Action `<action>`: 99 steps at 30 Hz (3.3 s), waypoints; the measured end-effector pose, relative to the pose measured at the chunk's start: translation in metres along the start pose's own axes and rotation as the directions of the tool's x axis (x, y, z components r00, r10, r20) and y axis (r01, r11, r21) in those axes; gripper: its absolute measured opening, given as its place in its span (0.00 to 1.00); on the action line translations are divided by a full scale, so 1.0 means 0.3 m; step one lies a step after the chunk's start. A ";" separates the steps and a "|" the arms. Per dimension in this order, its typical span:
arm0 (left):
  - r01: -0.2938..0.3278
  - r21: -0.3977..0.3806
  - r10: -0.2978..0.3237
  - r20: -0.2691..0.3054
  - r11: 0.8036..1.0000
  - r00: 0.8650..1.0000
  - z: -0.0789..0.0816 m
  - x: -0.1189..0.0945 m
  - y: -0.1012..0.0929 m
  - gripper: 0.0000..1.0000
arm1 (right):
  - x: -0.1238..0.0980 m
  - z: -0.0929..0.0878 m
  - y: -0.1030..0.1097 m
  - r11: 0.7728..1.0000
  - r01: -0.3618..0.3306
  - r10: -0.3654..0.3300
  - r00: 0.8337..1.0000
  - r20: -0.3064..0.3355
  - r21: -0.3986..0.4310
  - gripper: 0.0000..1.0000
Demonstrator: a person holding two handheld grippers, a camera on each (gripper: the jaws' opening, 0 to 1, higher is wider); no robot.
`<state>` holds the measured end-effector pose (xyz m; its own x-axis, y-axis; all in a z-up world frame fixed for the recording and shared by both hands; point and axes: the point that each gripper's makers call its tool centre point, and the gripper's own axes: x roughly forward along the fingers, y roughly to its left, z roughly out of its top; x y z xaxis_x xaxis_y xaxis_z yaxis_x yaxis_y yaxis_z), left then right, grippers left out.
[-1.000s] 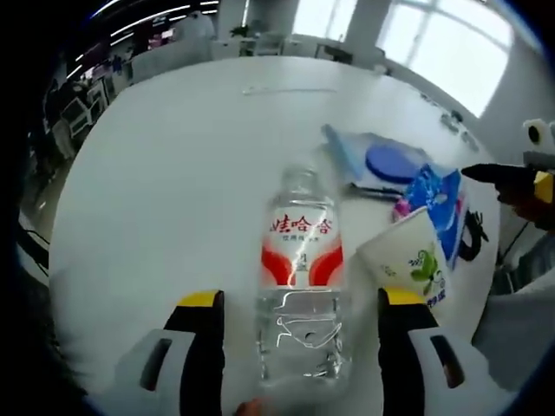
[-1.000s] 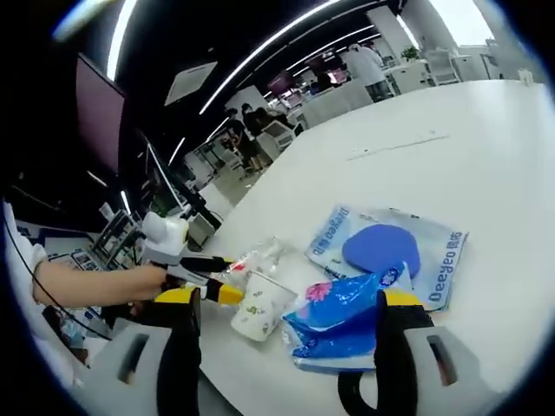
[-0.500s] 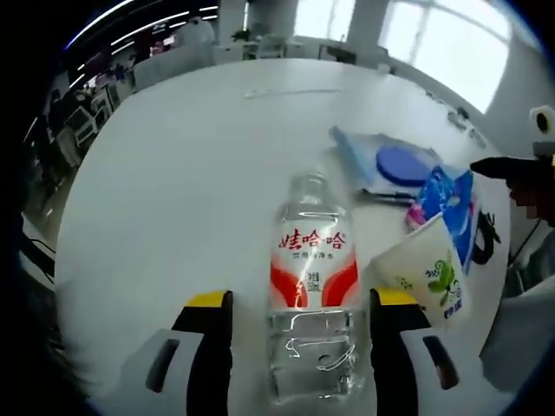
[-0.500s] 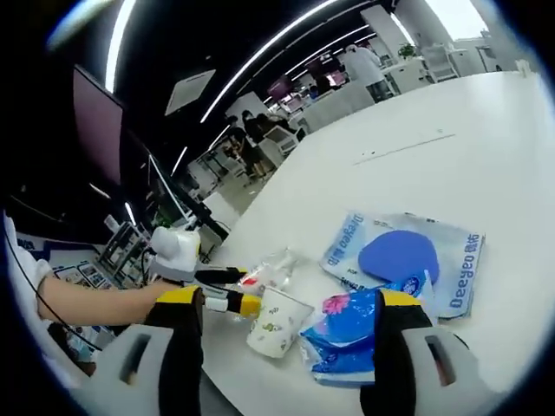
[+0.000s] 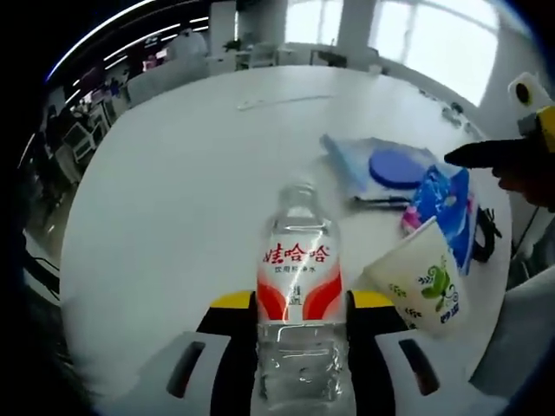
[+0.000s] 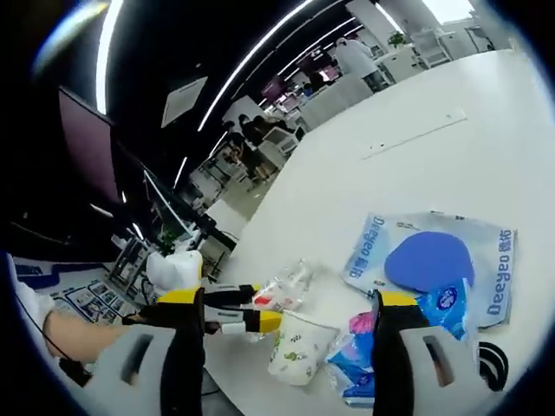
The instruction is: Arrange the tabletop items into an orderly group along one side of the table until the central work area is clear of visible clutter.
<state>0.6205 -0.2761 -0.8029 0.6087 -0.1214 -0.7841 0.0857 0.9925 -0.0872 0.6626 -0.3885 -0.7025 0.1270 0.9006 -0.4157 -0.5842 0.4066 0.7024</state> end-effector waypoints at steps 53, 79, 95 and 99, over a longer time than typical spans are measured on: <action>0.096 0.017 -0.094 0.422 0.995 0.902 0.232 -0.261 -0.110 0.35 | 0.304 0.207 0.237 0.978 -0.205 0.207 0.971 0.121 -0.023 0.60; 0.069 0.006 -0.065 0.426 0.998 0.903 0.154 -0.335 -0.133 0.38 | 0.223 0.139 0.497 0.851 -0.427 0.450 0.893 0.006 -0.307 0.23; 0.094 -0.050 -0.069 0.373 0.994 0.925 0.098 -0.345 -0.149 0.39 | 0.211 0.065 0.570 0.736 -0.509 0.498 0.854 -0.152 -0.446 0.23; 0.096 -0.057 -0.067 0.380 0.994 0.923 0.083 -0.363 -0.159 0.39 | 0.211 0.038 0.586 0.696 -0.538 0.513 0.836 -0.195 -0.476 0.23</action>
<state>0.5696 -0.3106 -0.6980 0.8555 -0.1841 -0.4840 0.0989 0.9755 -0.1964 0.5772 -0.2582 -0.5987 -0.3503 0.9313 -0.0996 -0.8561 -0.2752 0.4375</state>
